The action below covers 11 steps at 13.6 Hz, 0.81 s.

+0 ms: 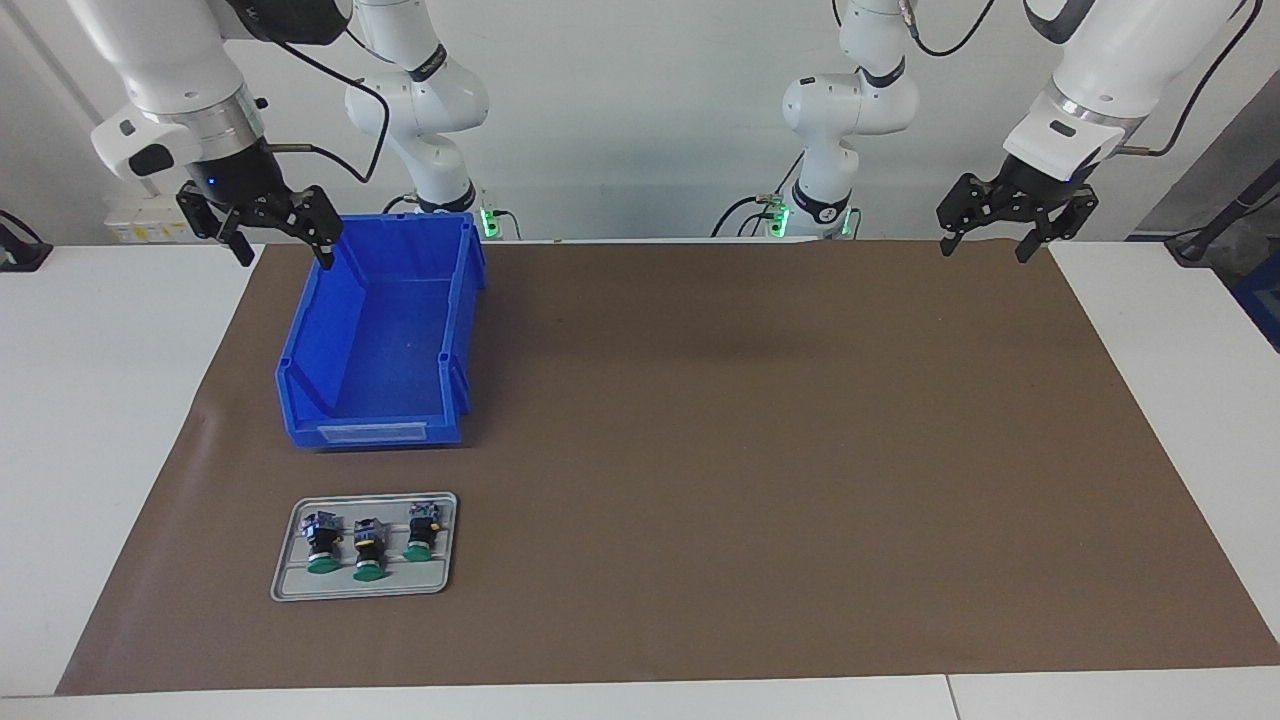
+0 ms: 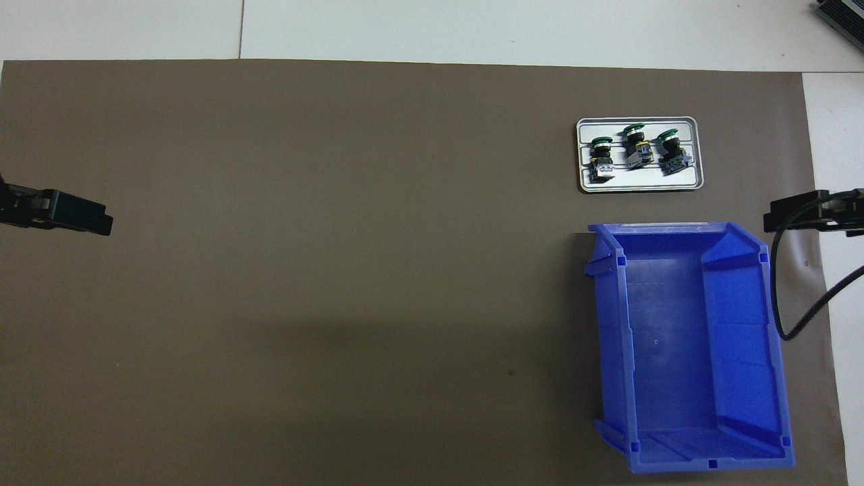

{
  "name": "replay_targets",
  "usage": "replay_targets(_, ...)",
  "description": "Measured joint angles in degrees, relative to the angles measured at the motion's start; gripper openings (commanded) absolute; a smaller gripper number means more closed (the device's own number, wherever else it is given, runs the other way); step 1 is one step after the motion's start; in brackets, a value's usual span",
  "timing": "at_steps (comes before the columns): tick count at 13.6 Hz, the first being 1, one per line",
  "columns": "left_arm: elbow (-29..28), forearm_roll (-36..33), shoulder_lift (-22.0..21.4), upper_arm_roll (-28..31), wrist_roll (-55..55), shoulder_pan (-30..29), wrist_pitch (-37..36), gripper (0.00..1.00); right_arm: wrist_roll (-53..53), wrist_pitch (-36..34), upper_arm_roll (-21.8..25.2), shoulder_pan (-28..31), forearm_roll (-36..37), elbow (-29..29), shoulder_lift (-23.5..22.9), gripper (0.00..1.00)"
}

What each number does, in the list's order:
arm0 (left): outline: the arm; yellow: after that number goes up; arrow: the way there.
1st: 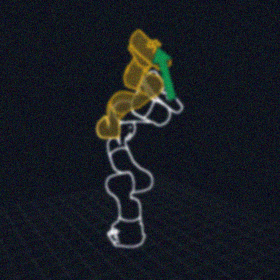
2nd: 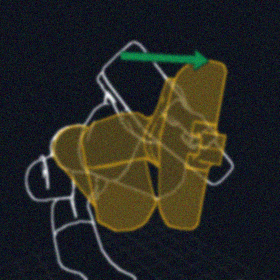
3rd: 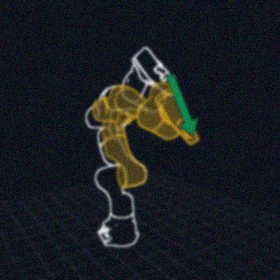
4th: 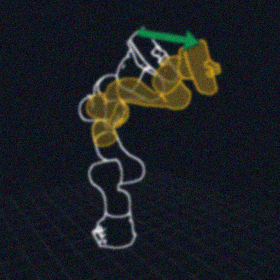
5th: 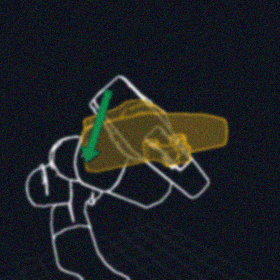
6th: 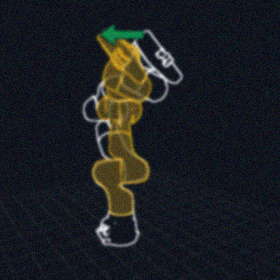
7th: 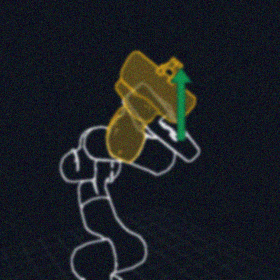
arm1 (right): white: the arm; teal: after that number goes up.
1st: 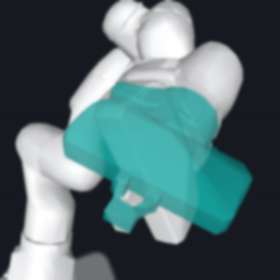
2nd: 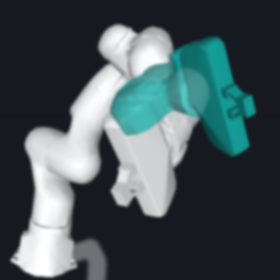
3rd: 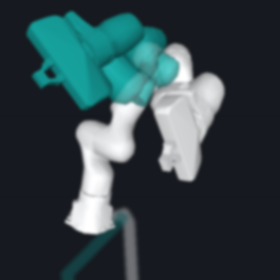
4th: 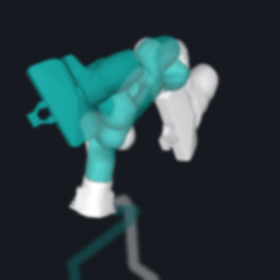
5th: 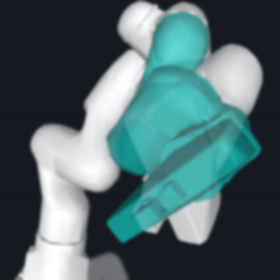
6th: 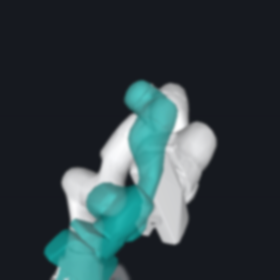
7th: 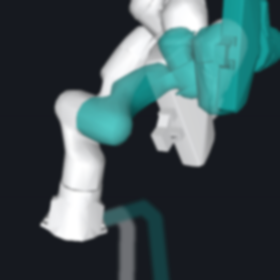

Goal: Place and press button with both arms

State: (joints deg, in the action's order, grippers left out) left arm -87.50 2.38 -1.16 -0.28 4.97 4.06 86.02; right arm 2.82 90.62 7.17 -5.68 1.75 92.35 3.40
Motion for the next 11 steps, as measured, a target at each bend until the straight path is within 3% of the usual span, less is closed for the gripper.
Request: replay_targets(11, 0.00, 0.00, 0.00, 0.00, 0.00, 0.00, 0.00, 1.00, 0.37, 2.12, 0.00, 0.00, 0.03, 0.40, -0.26, 1.00)
